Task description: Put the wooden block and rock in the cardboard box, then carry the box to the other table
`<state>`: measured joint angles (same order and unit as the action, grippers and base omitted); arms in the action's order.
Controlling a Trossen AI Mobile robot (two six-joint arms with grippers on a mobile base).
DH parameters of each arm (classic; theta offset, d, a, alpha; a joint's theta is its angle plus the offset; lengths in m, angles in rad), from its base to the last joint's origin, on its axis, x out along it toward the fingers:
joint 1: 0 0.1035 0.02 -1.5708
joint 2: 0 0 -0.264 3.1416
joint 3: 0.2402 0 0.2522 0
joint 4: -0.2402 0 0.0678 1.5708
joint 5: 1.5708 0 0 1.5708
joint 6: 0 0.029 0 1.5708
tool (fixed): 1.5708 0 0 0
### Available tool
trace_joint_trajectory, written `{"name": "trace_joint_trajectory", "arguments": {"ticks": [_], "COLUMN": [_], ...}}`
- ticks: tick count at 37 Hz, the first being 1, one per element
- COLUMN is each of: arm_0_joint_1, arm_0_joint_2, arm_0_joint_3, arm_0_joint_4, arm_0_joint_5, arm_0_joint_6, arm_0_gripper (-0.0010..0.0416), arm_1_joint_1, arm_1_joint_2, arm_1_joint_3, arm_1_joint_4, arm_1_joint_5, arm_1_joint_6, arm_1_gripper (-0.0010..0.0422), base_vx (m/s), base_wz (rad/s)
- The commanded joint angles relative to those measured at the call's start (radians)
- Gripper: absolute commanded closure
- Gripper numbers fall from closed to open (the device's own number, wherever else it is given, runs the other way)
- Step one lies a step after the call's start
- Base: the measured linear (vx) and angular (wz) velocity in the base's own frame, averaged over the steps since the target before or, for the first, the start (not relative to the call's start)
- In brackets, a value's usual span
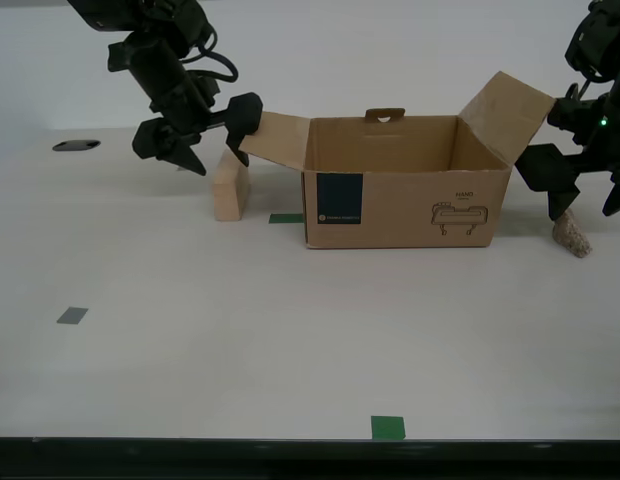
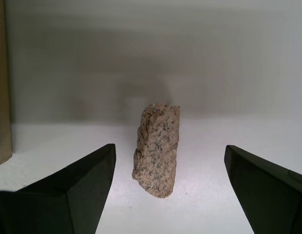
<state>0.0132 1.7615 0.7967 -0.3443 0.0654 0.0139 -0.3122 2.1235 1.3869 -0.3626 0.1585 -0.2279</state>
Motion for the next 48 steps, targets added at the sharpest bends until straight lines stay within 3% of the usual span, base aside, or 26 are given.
{"name": "trace_joint_trajectory", "arguments": {"ticks": [1,11,28,40,48], "arm_0_joint_1": [0.001,0.001,0.0,0.001,0.001], "arm_0_joint_2": [0.001,0.001,0.002,0.148,0.172], "arm_0_joint_3": [-0.019,-0.047,-0.05,-0.047,-0.047], "arm_0_joint_4": [0.036,0.054,0.129,0.137,0.143], "arm_0_joint_5": [0.003,0.003,0.003,0.004,0.008], "arm_0_joint_6": [0.0,0.0,0.001,0.001,0.005], "arm_0_gripper": [0.009,0.0101,0.0096,0.0092,0.0095], "arm_1_joint_1": [-0.002,-0.003,-0.003,-0.003,-0.003], "arm_1_joint_2": [0.011,0.098,0.095,0.095,0.095], "arm_1_joint_3": [0.0,0.007,0.019,0.019,0.019], "arm_1_joint_4": [0.0,-0.006,-0.006,-0.008,-0.008], "arm_1_joint_5": [-0.003,0.011,0.014,0.014,0.013], "arm_1_joint_6": [-0.002,-0.006,-0.009,-0.008,-0.008], "arm_1_gripper": [0.0067,0.0067,0.0067,0.0067,0.0067], "base_vx": [0.0,0.0,0.0,0.0,0.0], "base_wz": [0.0,0.0,0.0,0.0,0.0]}}
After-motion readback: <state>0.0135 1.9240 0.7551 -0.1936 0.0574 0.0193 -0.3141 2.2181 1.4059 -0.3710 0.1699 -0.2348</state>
